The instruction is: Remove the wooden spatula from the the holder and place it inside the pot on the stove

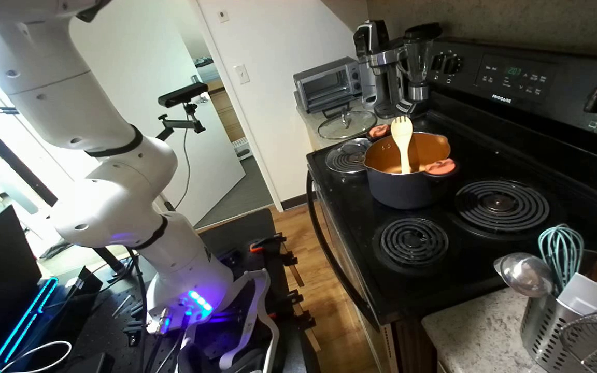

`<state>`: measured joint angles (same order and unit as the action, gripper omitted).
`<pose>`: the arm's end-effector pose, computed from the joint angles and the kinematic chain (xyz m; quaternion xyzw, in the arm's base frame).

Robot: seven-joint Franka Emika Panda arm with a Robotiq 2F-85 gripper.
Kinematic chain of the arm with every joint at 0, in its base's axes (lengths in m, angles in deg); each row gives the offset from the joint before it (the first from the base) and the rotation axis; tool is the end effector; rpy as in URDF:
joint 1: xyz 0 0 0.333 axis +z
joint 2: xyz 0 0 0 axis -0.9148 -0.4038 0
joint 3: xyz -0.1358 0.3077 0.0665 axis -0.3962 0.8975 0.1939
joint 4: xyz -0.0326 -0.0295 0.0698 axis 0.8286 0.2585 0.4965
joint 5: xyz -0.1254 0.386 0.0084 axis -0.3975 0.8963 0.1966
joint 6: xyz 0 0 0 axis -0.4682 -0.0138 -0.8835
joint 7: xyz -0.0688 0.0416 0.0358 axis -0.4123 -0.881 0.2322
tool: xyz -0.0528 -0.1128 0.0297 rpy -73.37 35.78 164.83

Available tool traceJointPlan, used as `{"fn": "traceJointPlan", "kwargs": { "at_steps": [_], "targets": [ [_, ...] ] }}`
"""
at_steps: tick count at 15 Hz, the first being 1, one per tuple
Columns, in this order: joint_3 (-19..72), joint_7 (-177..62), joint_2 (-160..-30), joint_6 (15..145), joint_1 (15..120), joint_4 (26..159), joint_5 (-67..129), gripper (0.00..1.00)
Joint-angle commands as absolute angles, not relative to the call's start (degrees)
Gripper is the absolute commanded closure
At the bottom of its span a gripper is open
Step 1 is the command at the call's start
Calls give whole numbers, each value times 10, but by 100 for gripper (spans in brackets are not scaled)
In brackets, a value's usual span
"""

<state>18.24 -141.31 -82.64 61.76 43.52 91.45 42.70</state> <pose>0.5314 -0.3501 0.6272 0.9143 0.3558 0.1545 0.1161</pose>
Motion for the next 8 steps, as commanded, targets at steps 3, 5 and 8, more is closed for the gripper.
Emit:
{"fn": "traceJointPlan", "kwargs": {
  "at_steps": [3, 5, 8],
  "targets": [
    [171, -1421, -777, 634, 466, 974, 423, 98],
    [171, -1424, -765, 634, 474, 988, 426, 98],
    [169, -1428, -747, 632, 485, 1007, 429, 98]
  ]
}}
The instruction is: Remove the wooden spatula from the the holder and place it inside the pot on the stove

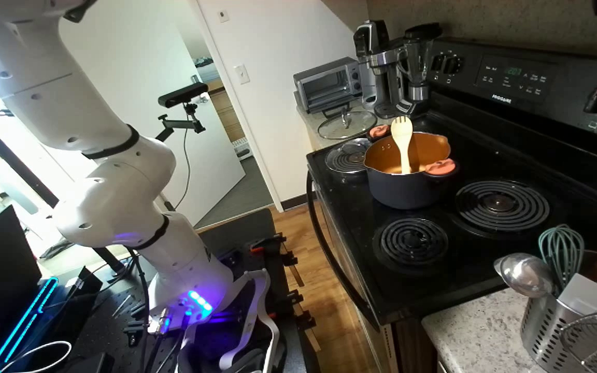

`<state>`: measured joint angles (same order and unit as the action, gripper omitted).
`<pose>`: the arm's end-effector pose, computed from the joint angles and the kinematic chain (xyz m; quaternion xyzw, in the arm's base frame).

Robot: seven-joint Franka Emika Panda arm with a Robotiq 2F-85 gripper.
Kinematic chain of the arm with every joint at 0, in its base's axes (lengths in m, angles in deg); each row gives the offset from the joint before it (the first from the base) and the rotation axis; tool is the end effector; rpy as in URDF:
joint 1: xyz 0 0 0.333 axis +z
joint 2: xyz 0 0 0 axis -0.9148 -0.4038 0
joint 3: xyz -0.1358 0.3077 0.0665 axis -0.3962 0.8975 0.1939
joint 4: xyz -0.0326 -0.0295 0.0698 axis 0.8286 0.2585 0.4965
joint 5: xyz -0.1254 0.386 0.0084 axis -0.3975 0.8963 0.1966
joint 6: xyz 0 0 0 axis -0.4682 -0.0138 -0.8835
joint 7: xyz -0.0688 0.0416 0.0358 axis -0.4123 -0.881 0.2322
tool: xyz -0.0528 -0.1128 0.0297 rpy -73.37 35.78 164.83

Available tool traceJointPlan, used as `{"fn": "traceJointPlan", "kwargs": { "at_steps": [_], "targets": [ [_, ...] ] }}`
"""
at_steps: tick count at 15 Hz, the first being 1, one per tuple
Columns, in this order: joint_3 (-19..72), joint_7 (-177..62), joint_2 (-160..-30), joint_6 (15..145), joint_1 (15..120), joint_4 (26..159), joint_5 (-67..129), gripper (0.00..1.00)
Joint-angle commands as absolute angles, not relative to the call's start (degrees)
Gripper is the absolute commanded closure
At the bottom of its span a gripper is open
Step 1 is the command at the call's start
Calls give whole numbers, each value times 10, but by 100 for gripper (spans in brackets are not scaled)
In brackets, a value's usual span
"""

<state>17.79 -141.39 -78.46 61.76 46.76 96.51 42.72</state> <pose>0.5241 -0.3146 0.6250 0.9069 0.3769 0.1587 0.1012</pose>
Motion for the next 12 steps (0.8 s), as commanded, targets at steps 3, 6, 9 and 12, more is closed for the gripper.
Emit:
{"fn": "traceJointPlan", "kwargs": {
  "at_steps": [3, 6, 9, 12],
  "targets": [
    [167, -1429, -729, 635, 495, 1026, 429, 98],
    [164, -1434, -716, 635, 504, 1041, 432, 98],
    [161, -1431, -706, 638, 512, 1053, 434, 98],
    [157, -1414, -725, 619, 516, 1030, 427, 94]
  ]
}}
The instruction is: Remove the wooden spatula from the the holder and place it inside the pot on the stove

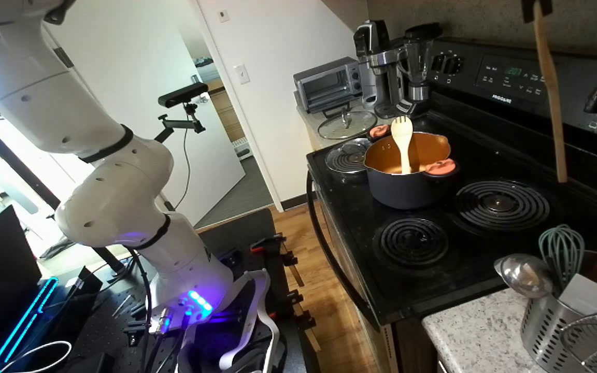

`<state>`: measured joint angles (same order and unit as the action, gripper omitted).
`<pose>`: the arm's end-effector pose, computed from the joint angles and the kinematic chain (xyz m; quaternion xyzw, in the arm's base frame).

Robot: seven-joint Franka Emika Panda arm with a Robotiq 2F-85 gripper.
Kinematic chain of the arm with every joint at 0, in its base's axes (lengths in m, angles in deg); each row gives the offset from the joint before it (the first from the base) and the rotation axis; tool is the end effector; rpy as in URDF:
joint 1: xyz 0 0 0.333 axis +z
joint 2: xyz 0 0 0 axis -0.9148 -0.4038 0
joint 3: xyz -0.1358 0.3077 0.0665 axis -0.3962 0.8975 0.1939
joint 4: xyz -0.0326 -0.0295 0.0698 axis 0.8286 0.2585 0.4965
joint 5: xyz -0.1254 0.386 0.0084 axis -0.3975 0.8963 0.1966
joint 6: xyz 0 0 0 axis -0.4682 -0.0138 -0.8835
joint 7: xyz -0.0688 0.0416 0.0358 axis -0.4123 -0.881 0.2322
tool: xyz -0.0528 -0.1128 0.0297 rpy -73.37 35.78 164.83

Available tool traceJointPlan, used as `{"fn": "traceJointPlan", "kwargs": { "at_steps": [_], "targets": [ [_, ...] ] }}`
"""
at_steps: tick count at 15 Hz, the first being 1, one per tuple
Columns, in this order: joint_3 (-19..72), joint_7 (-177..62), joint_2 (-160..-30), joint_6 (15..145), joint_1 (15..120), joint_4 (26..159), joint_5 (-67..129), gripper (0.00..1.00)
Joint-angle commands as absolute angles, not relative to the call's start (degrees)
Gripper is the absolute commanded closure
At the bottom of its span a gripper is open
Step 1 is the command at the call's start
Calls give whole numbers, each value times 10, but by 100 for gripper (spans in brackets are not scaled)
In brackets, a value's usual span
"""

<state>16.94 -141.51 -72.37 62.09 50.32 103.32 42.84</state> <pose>0.5037 -0.2773 0.6242 0.8982 0.3969 0.1686 0.0858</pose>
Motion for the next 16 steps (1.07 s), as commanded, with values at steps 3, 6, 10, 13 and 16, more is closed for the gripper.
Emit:
{"fn": "traceJointPlan", "kwargs": {
  "at_steps": [3, 6, 10, 13, 16],
  "targets": [
    [157, -1414, -719, 621, 518, 1038, 427, 94],
    [156, -1414, -719, 622, 518, 1039, 427, 94],
    [156, -1414, -719, 622, 518, 1039, 427, 98],
    [164, -1420, -708, 627, 527, 1054, 425, 98],
    [171, -1423, -702, 629, 543, 1060, 422, 98]
  ]
}}
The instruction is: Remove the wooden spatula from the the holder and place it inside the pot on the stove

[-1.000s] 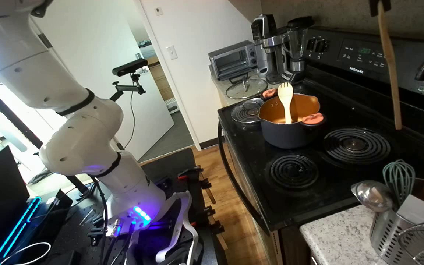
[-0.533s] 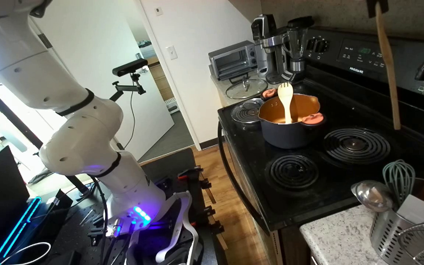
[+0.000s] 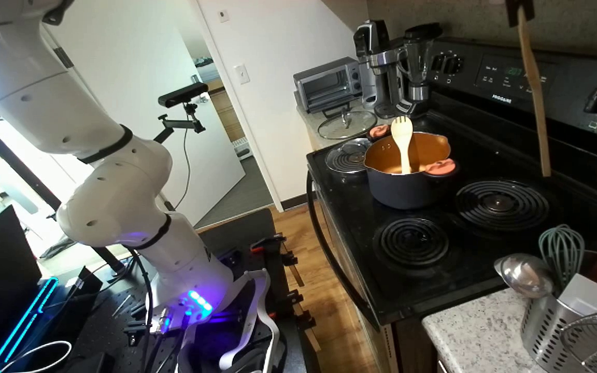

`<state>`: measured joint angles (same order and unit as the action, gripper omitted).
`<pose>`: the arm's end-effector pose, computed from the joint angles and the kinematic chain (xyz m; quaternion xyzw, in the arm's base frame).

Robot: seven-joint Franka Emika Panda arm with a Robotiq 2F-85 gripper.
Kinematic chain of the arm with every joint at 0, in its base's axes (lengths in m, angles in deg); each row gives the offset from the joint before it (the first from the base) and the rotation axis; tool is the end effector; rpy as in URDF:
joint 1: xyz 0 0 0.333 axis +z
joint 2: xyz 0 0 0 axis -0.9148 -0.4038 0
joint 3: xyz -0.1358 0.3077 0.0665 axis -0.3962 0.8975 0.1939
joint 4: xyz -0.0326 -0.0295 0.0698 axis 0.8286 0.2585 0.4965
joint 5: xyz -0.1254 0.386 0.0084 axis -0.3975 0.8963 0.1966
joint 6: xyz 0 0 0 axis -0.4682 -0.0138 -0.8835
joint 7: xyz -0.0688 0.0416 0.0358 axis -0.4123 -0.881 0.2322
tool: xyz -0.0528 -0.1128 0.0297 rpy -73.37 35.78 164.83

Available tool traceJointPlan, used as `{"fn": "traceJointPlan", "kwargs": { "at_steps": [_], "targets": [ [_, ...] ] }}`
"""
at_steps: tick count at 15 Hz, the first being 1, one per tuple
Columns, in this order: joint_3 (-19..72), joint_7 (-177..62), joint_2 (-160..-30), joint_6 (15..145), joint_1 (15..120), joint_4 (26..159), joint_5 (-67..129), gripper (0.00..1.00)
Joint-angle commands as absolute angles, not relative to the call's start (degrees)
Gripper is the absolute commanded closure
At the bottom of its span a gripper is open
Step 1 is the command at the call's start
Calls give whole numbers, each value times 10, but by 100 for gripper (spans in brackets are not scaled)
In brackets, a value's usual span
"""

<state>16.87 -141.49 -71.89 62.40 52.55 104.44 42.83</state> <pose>0.5109 -0.2571 0.6192 0.8913 0.4132 0.1690 0.0797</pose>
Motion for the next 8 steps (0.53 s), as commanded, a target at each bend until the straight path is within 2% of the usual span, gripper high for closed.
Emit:
{"fn": "traceJointPlan", "kwargs": {
  "at_steps": [1, 8],
  "targets": [
    [173, -1425, -700, 629, 550, 1063, 420, 98],
    [192, -1425, -668, 639, 583, 1100, 388, 98]
  ]
}}
